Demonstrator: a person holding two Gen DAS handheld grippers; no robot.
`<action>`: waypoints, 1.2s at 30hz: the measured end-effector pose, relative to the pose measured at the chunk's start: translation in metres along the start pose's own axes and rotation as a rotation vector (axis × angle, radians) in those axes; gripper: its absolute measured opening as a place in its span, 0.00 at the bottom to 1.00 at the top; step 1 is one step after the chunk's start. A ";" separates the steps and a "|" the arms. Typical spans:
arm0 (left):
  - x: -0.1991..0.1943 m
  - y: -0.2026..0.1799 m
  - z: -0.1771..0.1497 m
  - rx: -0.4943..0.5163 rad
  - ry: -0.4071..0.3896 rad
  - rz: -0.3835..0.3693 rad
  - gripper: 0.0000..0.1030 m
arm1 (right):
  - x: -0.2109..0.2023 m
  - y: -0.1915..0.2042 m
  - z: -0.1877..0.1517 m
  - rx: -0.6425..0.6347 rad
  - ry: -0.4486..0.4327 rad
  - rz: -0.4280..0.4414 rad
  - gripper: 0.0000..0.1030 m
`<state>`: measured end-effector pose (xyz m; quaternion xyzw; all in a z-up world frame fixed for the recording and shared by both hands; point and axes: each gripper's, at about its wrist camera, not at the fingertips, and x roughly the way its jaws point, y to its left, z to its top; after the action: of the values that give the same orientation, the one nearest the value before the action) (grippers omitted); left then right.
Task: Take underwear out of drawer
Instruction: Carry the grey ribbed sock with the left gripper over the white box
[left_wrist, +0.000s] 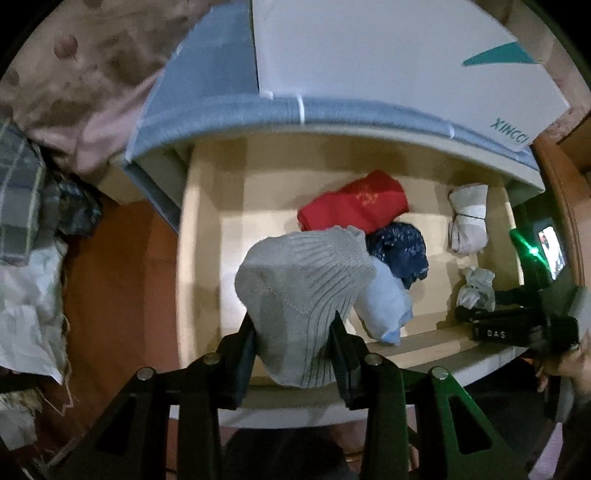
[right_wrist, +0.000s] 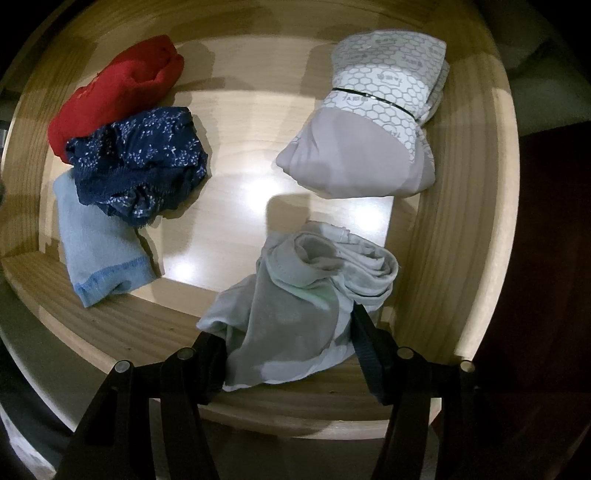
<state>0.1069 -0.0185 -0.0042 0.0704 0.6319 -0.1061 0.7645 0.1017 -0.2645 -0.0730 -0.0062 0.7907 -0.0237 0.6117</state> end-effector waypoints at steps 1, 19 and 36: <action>-0.008 0.000 0.000 0.007 -0.023 0.012 0.36 | 0.000 0.000 0.000 0.000 0.000 0.000 0.55; -0.145 -0.010 0.032 0.029 -0.380 -0.039 0.36 | 0.002 0.004 -0.004 -0.002 -0.001 0.001 0.55; -0.167 -0.031 0.124 0.046 -0.565 0.015 0.36 | -0.001 0.003 -0.004 -0.003 -0.004 0.005 0.55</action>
<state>0.1866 -0.0665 0.1844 0.0600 0.3907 -0.1299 0.9093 0.0983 -0.2613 -0.0717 -0.0052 0.7894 -0.0210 0.6135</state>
